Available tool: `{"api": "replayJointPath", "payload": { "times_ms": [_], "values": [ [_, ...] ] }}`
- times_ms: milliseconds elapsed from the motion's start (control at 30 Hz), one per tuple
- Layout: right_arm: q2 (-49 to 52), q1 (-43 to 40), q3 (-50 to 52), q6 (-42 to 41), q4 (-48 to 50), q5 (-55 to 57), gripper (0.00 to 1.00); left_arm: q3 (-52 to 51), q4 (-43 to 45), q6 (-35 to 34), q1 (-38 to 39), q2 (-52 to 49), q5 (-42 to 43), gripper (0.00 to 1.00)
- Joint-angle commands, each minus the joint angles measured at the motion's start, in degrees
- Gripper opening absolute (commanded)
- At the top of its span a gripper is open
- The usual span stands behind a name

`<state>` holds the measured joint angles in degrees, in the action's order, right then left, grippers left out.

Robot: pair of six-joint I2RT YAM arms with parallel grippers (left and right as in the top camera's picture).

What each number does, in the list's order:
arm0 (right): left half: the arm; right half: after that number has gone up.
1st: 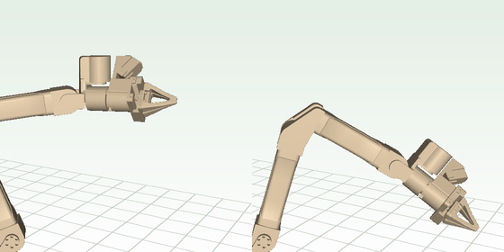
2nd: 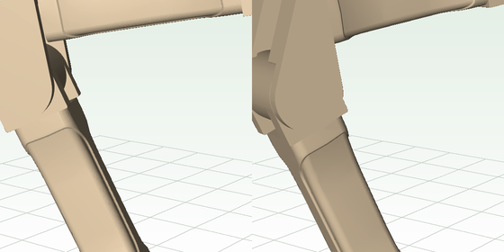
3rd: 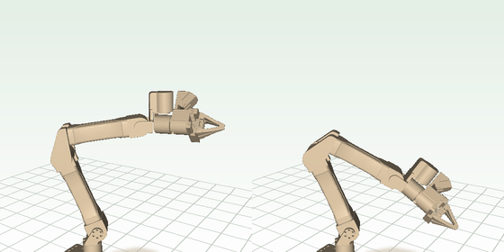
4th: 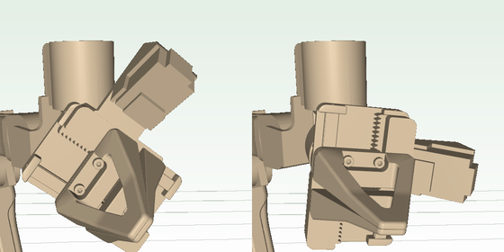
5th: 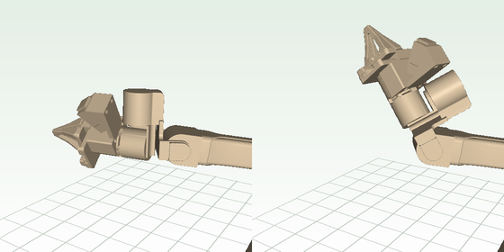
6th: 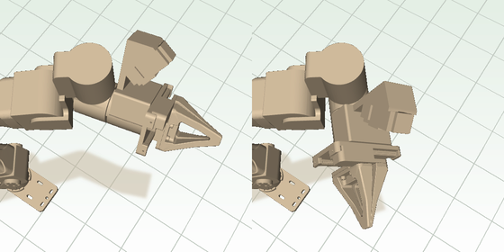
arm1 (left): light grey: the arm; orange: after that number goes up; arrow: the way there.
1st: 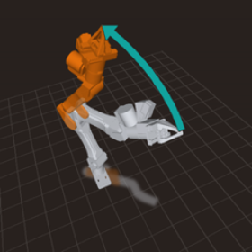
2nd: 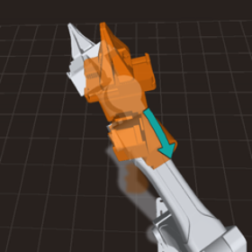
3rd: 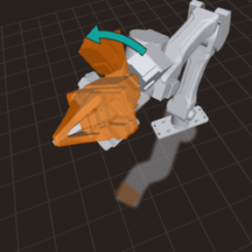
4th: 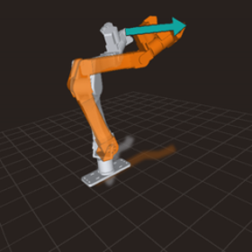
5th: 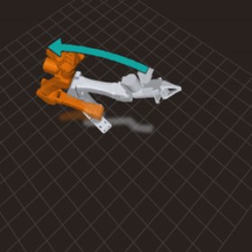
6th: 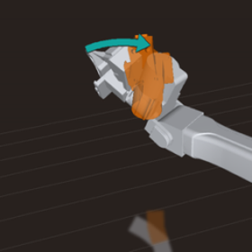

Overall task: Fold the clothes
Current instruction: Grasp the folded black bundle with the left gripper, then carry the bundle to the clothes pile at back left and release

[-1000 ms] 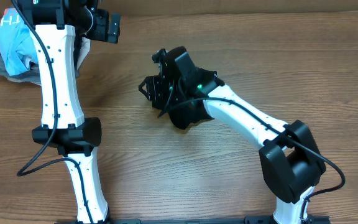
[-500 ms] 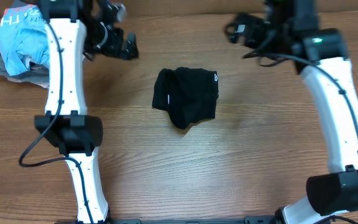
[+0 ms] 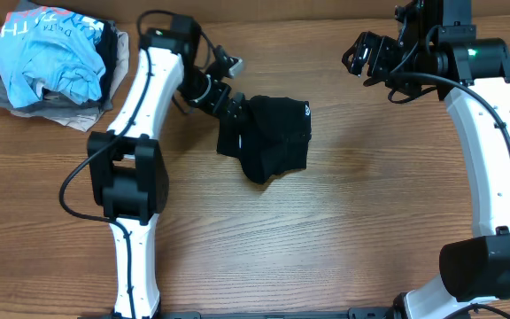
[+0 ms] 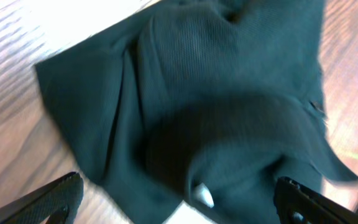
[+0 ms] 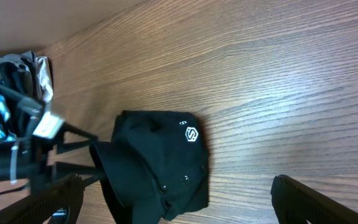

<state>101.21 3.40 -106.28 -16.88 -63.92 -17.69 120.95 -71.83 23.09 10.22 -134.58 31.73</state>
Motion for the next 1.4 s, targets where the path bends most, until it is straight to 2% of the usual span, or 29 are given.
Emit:
{"api": "replayJointPath", "payload": {
  "times_ms": [0, 233, 433, 500, 667, 700, 767, 800, 933, 1033, 1167, 1367],
  "values": [
    [-0.15, -0.22, -0.2, 0.85, -0.13, 0.33, 1.0, -3.87, 5.2, -0.72, 1.57, -0.13, -2.16, 1.0],
    [-0.15, -0.22, -0.2, 0.87, -1.36, 1.84, 1.0, -7.72, 9.94, -4.04, 2.23, -0.13, -10.01, 1.0],
    [-0.15, -0.22, -0.2, 0.85, -1.18, 1.86, 1.0, -10.56, 13.09, -4.48, 2.47, -0.13, -9.84, 1.0],
    [-0.15, -0.22, -0.2, 0.85, -1.14, 1.86, 1.0, -11.56, 14.51, -5.4, 2.58, -0.13, -9.84, 0.96],
    [-0.15, -0.22, -0.2, 0.85, -1.36, 1.84, 1.0, -13.62, 16.76, -7.74, 3.69, -0.13, -9.46, 0.59],
    [-0.15, -0.22, -0.2, 0.85, -1.42, 1.84, 1.0, -13.68, 16.76, -7.74, 3.98, -0.13, -9.16, 0.48],
    [-0.15, -0.22, -0.2, 0.85, -1.68, 1.84, 1.0, -13.66, 16.85, -7.98, 4.61, -0.13, -9.09, 0.11],
    [-0.15, -0.22, -0.2, 0.85, -1.95, 1.86, 1.0, -13.51, 16.9, -8.72, 5.11, -0.13, -8.74, 0.04],
    [-0.15, -0.22, -0.2, 0.85, -2.71, 3.15, 1.0, -10.99, 15.23, -10.99, 4.87, 0.63, -5.44, 0.04],
    [-0.15, -0.22, -0.2, 0.87, -3.45, 4.57, 1.0, -5.16, 10.58, -12.28, 2.73, 2.56, -2.1, 0.04],
    [-0.15, -0.22, -0.2, 0.85, -3.93, 5.03, 1.0, 4.9, 4.83, -16.33, -1.81, 6.56, 0.48, 0.04],
    [-0.15, -0.22, -0.2, 0.85, -3.96, 5.05, 1.0, 14.71, 2.05, -23.21, -9.25, 12.55, 1.99, 0.04]
  ]
}}
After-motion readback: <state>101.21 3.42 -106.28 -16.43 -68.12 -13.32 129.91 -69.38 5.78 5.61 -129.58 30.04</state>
